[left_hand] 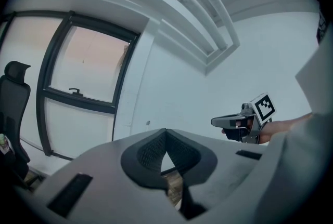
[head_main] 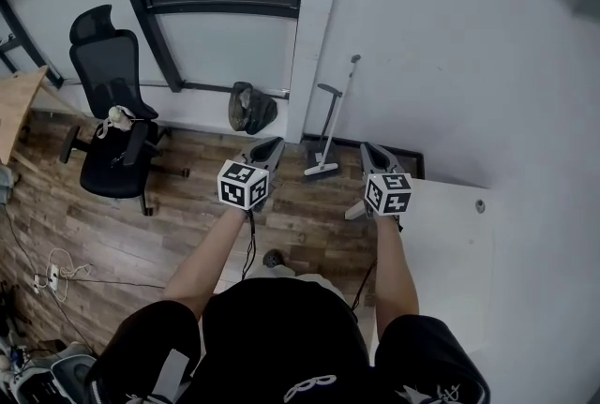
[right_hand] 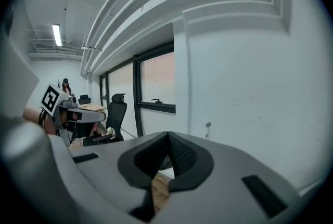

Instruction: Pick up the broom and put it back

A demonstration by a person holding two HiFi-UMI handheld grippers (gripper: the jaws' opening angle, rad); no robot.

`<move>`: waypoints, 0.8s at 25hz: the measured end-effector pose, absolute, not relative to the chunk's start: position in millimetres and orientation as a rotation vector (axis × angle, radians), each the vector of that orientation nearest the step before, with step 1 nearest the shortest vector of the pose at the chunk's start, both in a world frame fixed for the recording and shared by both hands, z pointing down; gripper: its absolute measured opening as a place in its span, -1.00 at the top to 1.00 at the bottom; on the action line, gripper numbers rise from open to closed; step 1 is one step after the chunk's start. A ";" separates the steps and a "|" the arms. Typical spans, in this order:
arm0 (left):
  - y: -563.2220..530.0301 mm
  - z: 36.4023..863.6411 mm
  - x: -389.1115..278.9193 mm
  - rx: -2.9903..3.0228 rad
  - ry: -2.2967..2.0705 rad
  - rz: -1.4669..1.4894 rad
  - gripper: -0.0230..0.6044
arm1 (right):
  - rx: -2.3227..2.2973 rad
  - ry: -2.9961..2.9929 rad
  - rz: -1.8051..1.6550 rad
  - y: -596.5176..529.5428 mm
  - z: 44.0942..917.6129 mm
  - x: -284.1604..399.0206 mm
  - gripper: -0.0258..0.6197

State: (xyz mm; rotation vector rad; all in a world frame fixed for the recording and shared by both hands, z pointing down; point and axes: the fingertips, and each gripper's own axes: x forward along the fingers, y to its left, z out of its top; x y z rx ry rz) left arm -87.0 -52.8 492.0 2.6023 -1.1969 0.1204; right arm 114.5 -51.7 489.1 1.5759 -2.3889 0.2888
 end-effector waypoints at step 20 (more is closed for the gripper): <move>103.6 477.9 -97.9 2.626 -1.204 0.144 0.87 | 1.579 -2.410 0.301 114.1 482.8 94.0 0.84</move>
